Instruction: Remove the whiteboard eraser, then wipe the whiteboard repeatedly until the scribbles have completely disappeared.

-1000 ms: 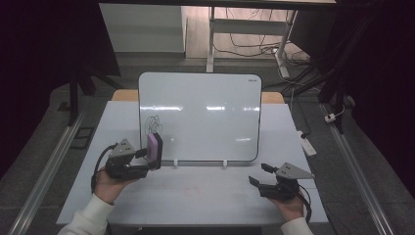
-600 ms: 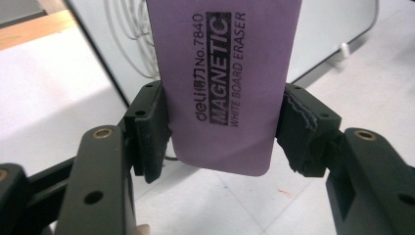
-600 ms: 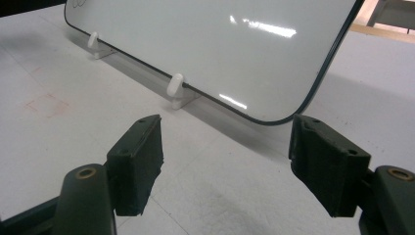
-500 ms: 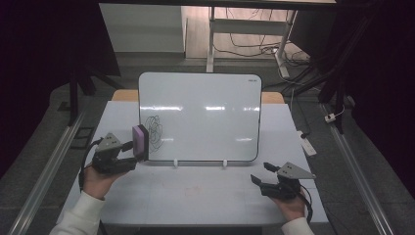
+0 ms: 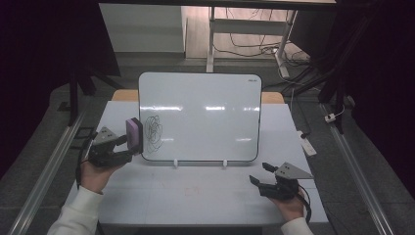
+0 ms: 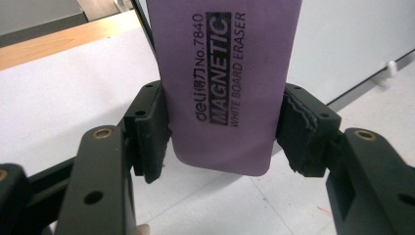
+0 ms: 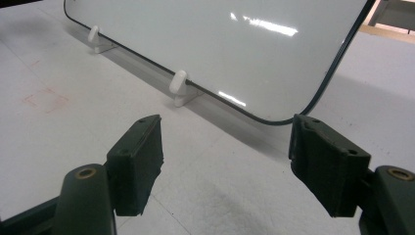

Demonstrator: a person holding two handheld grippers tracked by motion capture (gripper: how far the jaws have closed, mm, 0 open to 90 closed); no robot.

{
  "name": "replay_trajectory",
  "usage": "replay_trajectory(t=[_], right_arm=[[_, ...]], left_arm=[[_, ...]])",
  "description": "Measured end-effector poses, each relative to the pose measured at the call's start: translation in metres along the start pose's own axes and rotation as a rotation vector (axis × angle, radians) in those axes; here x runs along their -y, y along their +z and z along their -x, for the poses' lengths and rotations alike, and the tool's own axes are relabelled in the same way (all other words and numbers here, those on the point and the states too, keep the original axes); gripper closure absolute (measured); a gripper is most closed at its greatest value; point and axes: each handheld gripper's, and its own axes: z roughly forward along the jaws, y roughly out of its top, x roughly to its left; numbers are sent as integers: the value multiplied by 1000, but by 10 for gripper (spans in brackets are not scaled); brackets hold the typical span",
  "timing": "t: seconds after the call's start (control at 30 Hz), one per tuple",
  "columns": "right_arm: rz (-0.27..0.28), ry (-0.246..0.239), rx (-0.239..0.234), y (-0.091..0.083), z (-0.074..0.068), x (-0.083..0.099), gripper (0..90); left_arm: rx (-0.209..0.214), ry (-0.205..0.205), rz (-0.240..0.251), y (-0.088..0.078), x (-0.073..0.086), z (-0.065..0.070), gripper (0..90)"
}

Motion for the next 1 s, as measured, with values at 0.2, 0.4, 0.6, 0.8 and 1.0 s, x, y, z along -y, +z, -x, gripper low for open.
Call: replay_trajectory(t=[0.2,0.4,0.6,0.8,1.0], right_arm=[[0,-4,2,0,-1,0,282],[-1,-6,1,1,-1,-1,282],[3,-5,-2,1,-1,-1,282],[4,-2,-5,1,-1,-1,281],[6,-4,-7,0,-1,-1,281]], left_arm=[[-24,12,1,3,-8,3,405],[-48,13,-18,10,-16,6,405],[-81,6,-19,12,-21,5,405],[-100,8,-45,21,-27,6,405],[-144,27,-64,35,-31,8,405]])
